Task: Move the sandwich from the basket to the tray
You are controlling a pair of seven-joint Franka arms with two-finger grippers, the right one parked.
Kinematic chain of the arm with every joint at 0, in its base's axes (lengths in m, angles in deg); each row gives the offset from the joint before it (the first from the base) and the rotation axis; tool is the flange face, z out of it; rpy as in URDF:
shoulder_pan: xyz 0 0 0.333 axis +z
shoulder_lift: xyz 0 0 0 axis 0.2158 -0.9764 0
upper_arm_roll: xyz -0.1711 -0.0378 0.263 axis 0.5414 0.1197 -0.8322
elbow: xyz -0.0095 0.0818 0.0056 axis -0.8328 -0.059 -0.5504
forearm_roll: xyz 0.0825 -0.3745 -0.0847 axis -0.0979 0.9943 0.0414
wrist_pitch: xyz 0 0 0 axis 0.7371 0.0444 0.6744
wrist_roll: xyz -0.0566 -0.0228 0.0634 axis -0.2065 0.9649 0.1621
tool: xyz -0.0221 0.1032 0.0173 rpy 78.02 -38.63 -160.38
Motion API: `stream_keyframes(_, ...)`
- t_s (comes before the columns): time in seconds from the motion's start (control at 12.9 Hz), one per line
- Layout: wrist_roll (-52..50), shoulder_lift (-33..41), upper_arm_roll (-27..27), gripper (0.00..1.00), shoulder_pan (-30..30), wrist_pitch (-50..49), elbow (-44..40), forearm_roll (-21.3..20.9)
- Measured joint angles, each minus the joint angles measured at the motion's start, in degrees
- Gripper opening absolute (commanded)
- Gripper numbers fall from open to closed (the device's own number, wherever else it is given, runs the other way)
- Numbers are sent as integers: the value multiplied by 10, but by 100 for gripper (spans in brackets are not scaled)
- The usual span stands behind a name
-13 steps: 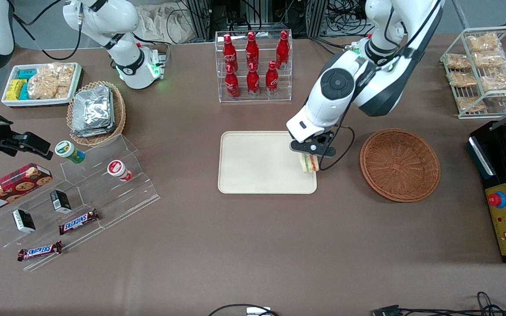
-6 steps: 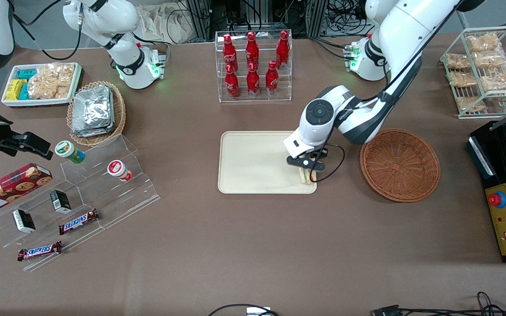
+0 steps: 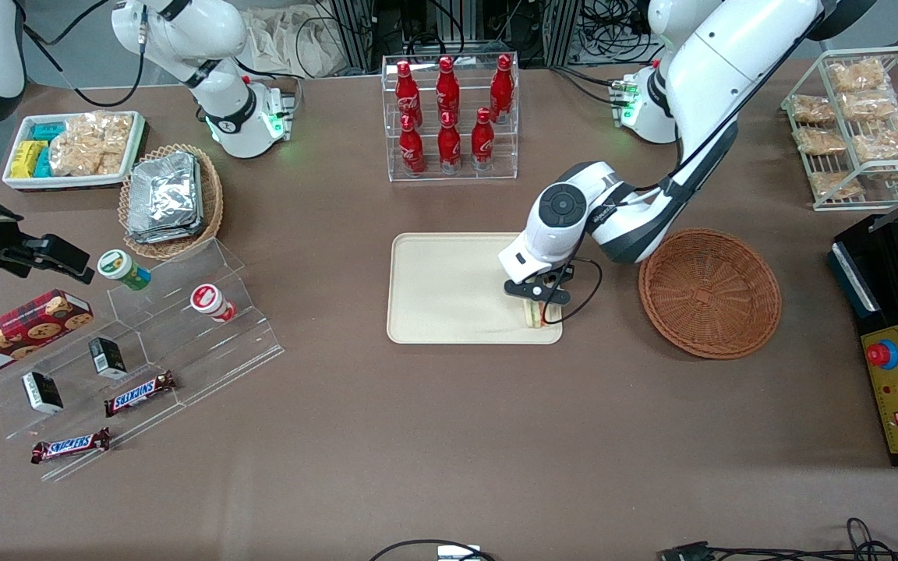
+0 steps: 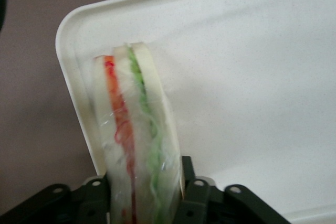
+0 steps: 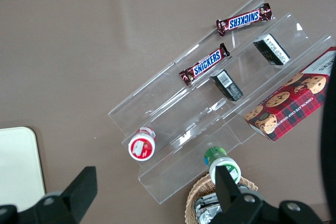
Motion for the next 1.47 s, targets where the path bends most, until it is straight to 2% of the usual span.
stream_keyframes(0.7,-11,0,0,100,0,0,-2,-1)
stream_keyframes(0.93,-14,10,2,100,2,-19,-31,0)
stream_keyframes(1.24,-19,57,26,100,3,-240,-174,41)
stream_keyframes(1.47,-19,132,7,100,6,-341,-239,90)
